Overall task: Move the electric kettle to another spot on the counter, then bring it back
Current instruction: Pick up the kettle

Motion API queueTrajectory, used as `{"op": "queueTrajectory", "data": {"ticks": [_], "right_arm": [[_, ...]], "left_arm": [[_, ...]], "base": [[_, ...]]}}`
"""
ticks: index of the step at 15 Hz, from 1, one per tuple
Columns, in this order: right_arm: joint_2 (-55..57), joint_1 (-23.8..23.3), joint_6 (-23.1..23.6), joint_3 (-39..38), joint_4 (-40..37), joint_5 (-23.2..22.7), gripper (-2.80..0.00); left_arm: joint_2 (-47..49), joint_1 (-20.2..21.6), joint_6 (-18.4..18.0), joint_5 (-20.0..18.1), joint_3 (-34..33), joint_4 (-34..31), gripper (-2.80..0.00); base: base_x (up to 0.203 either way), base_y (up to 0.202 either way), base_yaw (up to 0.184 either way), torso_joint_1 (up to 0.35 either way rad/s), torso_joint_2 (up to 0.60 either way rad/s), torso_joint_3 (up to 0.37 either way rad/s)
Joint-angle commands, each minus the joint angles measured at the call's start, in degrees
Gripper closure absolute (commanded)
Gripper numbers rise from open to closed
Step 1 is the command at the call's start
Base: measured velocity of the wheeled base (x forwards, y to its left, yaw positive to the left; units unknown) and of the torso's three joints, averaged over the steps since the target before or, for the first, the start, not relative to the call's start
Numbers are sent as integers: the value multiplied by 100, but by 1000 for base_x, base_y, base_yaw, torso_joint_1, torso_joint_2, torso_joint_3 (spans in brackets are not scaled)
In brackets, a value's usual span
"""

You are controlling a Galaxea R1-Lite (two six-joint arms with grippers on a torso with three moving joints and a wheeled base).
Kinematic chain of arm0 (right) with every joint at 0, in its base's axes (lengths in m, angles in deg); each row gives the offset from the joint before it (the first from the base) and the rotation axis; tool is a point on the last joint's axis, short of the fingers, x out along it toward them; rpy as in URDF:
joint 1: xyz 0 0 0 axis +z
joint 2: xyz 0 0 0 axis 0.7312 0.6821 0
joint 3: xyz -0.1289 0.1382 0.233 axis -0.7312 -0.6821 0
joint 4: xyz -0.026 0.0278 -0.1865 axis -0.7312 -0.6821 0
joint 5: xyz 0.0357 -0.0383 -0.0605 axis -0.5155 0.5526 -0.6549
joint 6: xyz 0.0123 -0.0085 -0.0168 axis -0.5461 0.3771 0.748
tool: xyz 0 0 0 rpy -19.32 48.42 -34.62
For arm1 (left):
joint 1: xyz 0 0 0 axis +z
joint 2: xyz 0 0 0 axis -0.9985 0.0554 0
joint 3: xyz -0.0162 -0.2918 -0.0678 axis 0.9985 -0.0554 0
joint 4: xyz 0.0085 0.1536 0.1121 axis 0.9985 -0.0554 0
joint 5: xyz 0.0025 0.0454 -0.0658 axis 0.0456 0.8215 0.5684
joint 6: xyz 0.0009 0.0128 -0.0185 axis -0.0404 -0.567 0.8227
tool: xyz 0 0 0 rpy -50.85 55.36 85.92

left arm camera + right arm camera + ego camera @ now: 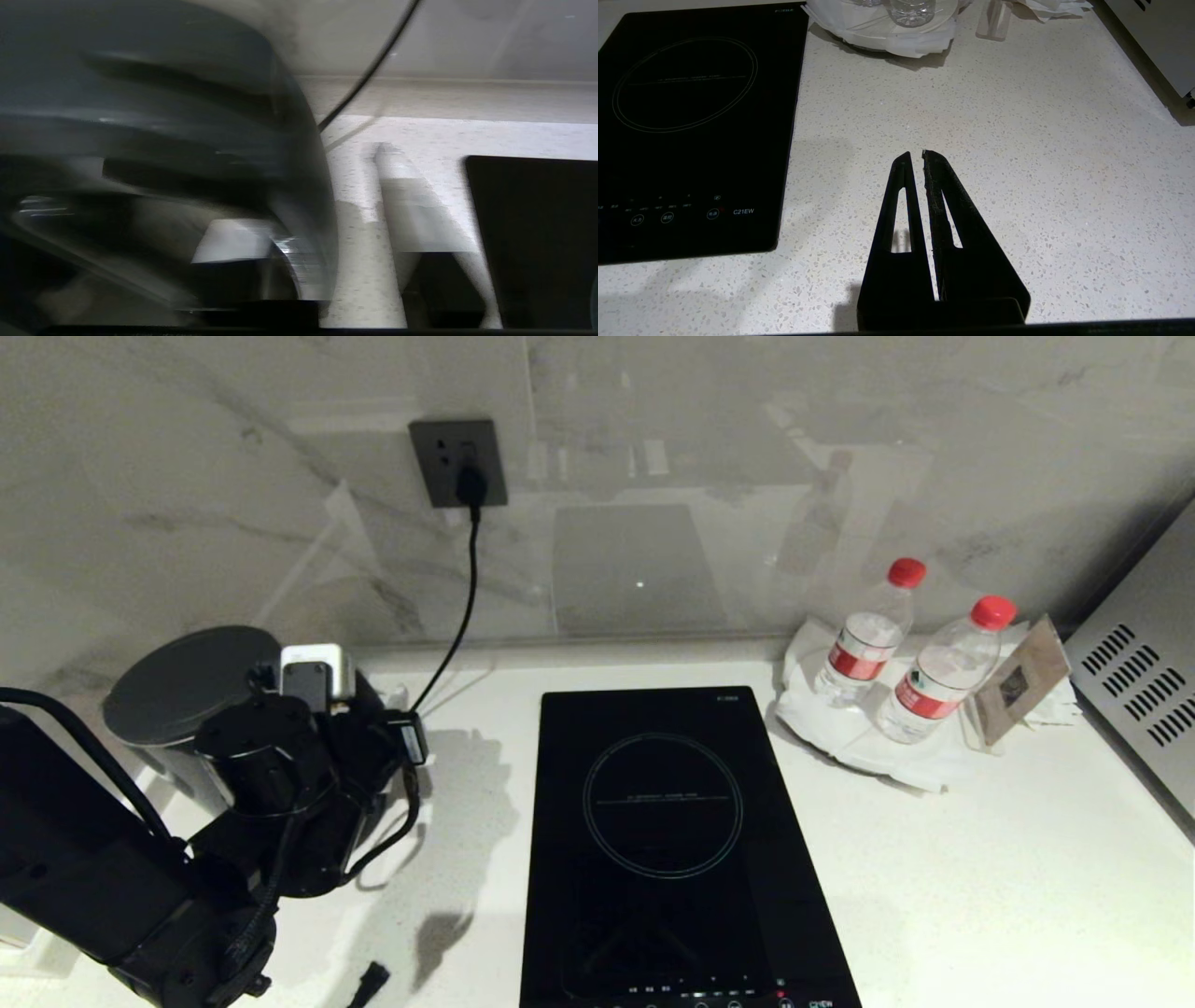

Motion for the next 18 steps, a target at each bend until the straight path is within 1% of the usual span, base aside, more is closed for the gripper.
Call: {"op": "queueTrajectory", "data": {"ticks": [1,7,11,18], "right_arm": [[0,0,2,0,1,-1,0],[2,0,2,0,-2,-1,0],[0,0,2,0,4,-1,0],[3,-8,2,0,5,-1,0]], "left_arm": [[-3,2,-20,9,0,60,0],[-81,16,-28,12,111,49,0],[-311,25,-55,9,333,-225,0],[-390,108,-192,-22,504,-247,0]], "base": [[0,0,0,0,0,0],[0,0,0,0,0,0],[0,0,0,0,0,0],[0,0,0,0,0,0]]}}
